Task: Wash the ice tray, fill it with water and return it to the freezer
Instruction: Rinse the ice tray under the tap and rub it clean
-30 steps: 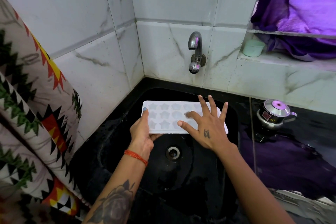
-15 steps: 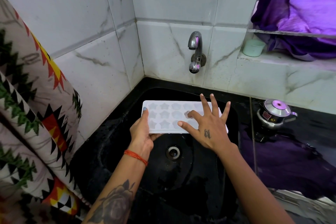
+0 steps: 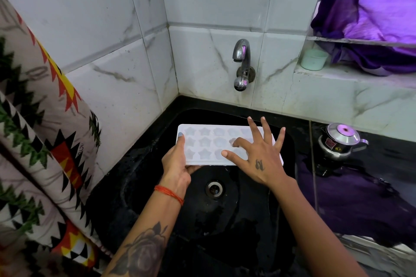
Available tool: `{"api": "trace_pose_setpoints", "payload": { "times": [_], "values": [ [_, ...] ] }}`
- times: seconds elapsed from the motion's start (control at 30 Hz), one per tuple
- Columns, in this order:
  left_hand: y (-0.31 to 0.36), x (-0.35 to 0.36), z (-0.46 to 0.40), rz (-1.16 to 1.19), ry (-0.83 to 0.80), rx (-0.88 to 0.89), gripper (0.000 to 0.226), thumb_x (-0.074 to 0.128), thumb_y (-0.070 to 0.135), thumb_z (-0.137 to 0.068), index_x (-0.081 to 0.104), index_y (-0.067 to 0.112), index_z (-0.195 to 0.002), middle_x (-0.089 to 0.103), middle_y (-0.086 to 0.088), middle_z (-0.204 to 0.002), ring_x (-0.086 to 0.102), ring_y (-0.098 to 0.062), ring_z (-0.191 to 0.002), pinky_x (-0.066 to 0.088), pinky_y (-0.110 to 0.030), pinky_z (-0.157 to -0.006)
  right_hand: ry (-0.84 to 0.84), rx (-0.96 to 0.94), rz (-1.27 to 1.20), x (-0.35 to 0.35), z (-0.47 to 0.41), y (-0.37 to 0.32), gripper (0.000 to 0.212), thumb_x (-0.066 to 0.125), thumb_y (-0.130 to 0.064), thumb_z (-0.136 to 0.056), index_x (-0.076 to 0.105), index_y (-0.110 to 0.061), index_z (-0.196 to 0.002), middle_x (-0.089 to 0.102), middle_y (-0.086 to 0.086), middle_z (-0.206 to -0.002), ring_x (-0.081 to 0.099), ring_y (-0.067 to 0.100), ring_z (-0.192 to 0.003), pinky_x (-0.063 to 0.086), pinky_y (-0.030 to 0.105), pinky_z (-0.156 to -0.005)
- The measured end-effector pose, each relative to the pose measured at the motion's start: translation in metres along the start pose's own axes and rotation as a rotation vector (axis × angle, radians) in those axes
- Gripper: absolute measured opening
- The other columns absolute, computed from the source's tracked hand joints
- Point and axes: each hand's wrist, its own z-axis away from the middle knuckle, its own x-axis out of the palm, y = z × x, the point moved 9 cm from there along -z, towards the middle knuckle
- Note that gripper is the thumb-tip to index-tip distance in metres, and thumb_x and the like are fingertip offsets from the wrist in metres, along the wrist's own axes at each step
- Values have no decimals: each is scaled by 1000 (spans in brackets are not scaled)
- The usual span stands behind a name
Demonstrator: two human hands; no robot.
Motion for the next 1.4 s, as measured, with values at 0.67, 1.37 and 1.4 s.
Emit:
{"api": "trace_pose_setpoints", "payload": {
  "times": [0.67,1.37,1.4],
  "values": [
    [-3,3,6,-23,-13,7,26,60,40,-90,66,15,-89,71,-9,-86,70,-26,-78,58,-38,-64,-43,-54,-58,10,-3,-28,79,5,-87,-69,59,-45,-109,4,3,-160,-16,24,-146,-24,57,-107],
    [-4,2,11,-13,-6,-3,26,59,40,-91,66,15,-88,71,-8,-83,70,-24,-71,56,-31,-52,-93,-66,-82,13,0,-25,79,8,-89,-66,58,-46,-109,3,1,-161,-18,23,-145,-29,52,-104],
    [-4,2,11,-13,-5,-3,26,59,40,-91,66,15,-88,71,-7,-83,70,-24,-71,56,-31,-52,-91,-69,-79,12,0,-25,79,8,-89,-66,59,-46,-108,4,1,-160,-18,23,-145,-28,53,-105]
  ]
}}
